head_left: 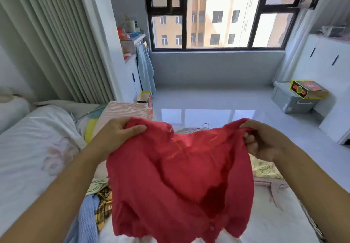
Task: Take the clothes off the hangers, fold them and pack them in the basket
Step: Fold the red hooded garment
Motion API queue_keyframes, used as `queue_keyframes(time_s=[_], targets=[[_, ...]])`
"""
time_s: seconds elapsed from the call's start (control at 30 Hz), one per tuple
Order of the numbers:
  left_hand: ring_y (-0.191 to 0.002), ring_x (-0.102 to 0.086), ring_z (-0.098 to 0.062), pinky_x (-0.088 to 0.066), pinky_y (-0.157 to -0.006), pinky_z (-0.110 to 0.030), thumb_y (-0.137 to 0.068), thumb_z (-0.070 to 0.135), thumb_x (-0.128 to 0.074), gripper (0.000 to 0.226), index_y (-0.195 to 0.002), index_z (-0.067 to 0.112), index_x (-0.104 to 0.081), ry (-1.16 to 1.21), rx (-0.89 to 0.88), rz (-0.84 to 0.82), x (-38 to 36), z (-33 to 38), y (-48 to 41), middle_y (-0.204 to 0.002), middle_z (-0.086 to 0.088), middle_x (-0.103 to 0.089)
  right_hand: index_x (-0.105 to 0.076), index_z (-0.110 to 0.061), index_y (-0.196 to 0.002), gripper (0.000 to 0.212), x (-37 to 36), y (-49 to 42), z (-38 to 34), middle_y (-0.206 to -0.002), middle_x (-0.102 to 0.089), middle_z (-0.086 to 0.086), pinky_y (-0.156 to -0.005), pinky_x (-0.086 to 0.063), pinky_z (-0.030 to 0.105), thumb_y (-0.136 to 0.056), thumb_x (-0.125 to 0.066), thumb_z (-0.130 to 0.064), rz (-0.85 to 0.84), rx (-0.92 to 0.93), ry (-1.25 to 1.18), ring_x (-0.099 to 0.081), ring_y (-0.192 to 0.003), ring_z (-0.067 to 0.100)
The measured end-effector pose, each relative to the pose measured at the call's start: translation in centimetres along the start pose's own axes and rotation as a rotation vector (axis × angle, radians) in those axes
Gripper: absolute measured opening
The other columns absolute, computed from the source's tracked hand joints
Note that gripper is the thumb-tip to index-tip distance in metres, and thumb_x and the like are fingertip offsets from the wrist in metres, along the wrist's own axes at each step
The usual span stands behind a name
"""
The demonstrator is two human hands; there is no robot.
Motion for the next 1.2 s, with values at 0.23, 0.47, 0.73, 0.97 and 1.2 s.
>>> queue_keyframes(time_s=[0.23, 0.47, 0.73, 0.97, 1.2], targets=[[-0.088, -0.052, -0.008, -0.043, -0.073, -0.013, -0.086, 0.018, -0.066, 0.041, -0.123, 0.010, -0.049, -0.008, 0.034, 0.149, -2.1, -4.7, -12.4, -0.101, 0.001, -0.056, -0.057, -0.014, -0.089, 0.011, -6.2, -8.7, 3.5, -0.085, -0.066, 0.008, -0.069, -0.056, 0.025, -0.095, -0.050, -0.021, -0.062, 0.005, -0.108, -0.065, -0.075, 0.014], [-0.054, -0.059, -0.002, -0.045, -0.053, -0.013, -0.088, 0.000, -0.058, 0.018, -0.086, 0.017, -0.053, 0.035, 0.505, -0.158, -10.8, -23.3, -4.8, -0.076, -0.001, -0.056, -0.049, -0.009, -0.092, 0.007, -0.2, -13.0, 21.6, -0.068, -0.056, 0.005, -0.042, -0.038, 0.014, -0.095, -0.046, -0.003, 0.151, -0.295, 0.399, -0.054, -0.041, 0.002], [-0.049, -0.049, -0.001, -0.038, -0.049, -0.014, -0.085, 0.006, -0.062, 0.021, -0.074, 0.021, -0.052, -0.105, 0.934, -0.449, -18.5, -39.2, 10.9, -0.062, 0.004, -0.055, -0.056, -0.012, -0.072, 0.024, 0.4, -13.9, 38.9, -0.056, -0.055, 0.001, -0.043, -0.038, 0.020, -0.091, -0.050, 0.001, 0.033, -0.457, 0.719, -0.048, -0.041, 0.005], [-0.074, -0.049, -0.001, -0.036, -0.069, -0.008, -0.084, 0.013, -0.062, 0.029, -0.075, 0.036, -0.045, -0.184, 0.886, -0.498, -21.8, -45.4, 11.4, -0.079, 0.009, -0.056, -0.059, -0.016, -0.098, 0.020, -4.7, -19.5, 47.6, -0.100, -0.068, 0.010, -0.082, -0.049, 0.034, -0.089, -0.058, -0.034, 0.031, -0.549, 0.995, -0.063, -0.096, 0.028], [-0.084, -0.050, -0.007, -0.039, -0.084, -0.020, -0.086, 0.021, -0.061, 0.024, -0.098, 0.034, -0.045, -0.267, 0.815, -0.467, -23.3, -48.9, 10.8, -0.097, 0.008, -0.047, -0.057, -0.014, -0.094, 0.020, -5.6, -22.6, 50.3, -0.097, -0.068, 0.004, -0.076, -0.046, 0.031, -0.088, -0.054, -0.033, -0.037, -0.623, 1.306, -0.063, -0.096, 0.028]])
Point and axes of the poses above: each hand's wrist, its own y-axis away from the middle knuckle, its own x-axis out of the back of the hand, z = x × y, the point moved 1 cm from there along -y, towards the middle knuckle
